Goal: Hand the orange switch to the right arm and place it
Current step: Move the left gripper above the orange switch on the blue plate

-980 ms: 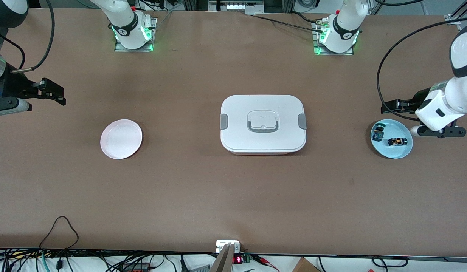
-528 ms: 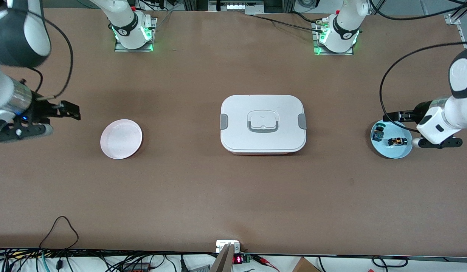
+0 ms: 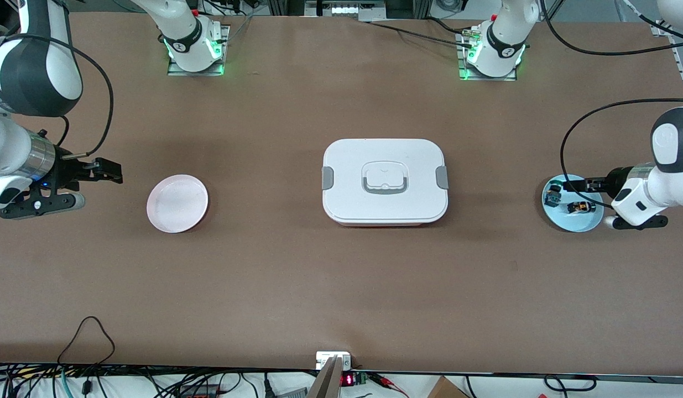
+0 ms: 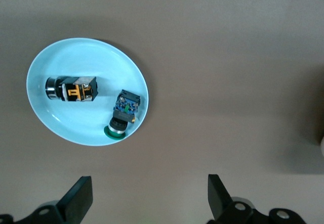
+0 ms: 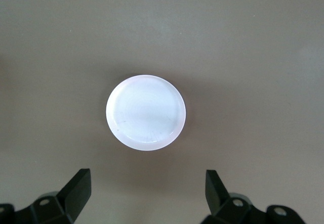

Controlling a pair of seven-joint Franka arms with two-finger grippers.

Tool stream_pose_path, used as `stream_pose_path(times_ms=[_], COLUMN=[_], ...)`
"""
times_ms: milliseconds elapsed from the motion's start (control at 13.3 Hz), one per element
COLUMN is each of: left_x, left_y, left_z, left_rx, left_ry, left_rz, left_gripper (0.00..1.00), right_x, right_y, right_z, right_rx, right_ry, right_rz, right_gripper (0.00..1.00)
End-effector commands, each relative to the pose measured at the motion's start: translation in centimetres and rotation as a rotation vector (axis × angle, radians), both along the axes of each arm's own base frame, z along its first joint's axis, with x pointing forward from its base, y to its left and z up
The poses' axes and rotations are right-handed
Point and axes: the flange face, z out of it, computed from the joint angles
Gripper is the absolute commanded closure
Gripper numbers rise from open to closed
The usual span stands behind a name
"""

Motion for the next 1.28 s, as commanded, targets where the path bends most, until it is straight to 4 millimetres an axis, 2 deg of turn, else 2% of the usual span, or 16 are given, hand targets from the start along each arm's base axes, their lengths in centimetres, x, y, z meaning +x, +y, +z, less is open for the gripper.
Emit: stream_pose_path(times_ms=[0, 226, 528, 603, 754, 829, 980, 1206], left_x=[-0.1, -0.1, 0.0, -0.1, -0.6, -0.8, -0.9, -1.0], left_y=[0.8, 2.8, 4.4, 4.7, 5.3, 5.6, 6.0, 7.0], left_z=[-1.4, -2.9, -3.4, -3.8, -4.8, -4.9, -5.0, -5.5], left_rx=[0.014, 0.033, 0.036, 0.034, 0.027, 0.027, 0.029, 0.027], left_ry=[-0.015, -0.022, -0.053, -0.063, -0.087, -0.089, -0.098, -0.132], left_rz=[-0.027, -0.015, -0.003, -0.01, -0.037, -0.034, -0.029, -0.057], left_gripper=[0.0, 0.0, 0.0, 0.0, 0.0, 0.0, 0.0, 0.0], right_x=[-0.1, -0.2, -1.1, -1.5, -2.1, -2.3, -3.1, -4.2], right_y=[-0.1, 0.4, 1.2, 1.0, -1.4, -2.6, -3.3, -3.3], right_z=[0.4, -0.2, -1.0, -1.1, -1.7, -2.3, -4.2, -10.1], right_rx=[0.0, 0.011, 0.148, 0.229, 0.431, 0.534, 0.705, 1.049], right_ry=[0.0, 0.019, 0.084, 0.102, 0.143, 0.155, 0.179, 0.242], right_rz=[0.006, 0.01, -0.021, -0.018, -0.007, -0.025, -0.032, -0.022], right_gripper=[0.0, 0.0, 0.0, 0.0, 0.0, 0.0, 0.0, 0.0])
